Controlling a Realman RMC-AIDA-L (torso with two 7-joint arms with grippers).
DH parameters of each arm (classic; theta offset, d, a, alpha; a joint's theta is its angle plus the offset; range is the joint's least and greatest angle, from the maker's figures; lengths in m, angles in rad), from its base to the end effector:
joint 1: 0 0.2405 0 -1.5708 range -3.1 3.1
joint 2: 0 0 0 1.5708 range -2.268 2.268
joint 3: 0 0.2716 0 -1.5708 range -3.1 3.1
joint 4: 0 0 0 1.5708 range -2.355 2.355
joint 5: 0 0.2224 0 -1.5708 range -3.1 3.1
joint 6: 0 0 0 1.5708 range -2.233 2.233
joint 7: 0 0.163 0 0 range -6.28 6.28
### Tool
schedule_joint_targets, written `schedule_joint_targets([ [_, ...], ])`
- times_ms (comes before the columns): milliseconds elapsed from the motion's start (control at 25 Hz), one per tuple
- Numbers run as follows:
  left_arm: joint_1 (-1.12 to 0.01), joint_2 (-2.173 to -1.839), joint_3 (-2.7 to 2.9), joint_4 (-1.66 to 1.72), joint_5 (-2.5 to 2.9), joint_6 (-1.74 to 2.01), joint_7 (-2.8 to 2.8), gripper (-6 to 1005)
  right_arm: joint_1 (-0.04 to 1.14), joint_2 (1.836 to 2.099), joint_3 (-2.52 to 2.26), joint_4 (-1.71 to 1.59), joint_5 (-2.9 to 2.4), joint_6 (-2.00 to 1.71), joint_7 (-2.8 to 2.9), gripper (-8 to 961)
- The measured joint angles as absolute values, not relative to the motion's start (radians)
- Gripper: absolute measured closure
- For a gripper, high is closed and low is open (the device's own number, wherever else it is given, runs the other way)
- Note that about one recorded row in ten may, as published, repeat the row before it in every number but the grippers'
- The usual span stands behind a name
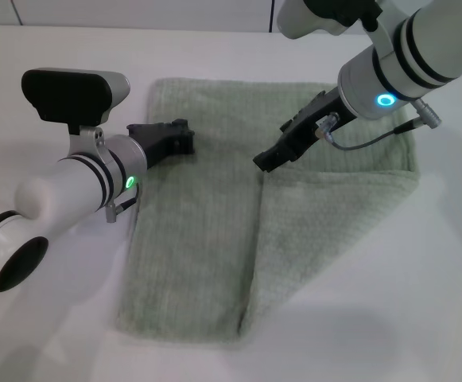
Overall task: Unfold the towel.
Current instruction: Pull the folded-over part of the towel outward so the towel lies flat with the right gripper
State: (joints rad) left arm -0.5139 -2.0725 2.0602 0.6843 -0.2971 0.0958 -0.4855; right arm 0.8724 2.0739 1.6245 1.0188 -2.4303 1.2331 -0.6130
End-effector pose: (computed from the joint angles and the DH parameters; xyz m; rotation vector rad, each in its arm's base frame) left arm -0.2677 0.4117 -0.1304 -1.9939 -1.0516 -0.3802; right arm 0.1250 0.4278 -0.0878 -2.7098 0.6784 -0.3239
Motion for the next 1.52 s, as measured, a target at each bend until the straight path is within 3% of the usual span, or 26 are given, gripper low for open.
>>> schedule_joint_targets([
  [1520, -0.510, -2.072, 2.062, 0.687, -0.296, 0.097, -0.486, 1000, 0.907, 2.075, 1.598, 0.834, -2.355, 1.131, -0.655, 220],
])
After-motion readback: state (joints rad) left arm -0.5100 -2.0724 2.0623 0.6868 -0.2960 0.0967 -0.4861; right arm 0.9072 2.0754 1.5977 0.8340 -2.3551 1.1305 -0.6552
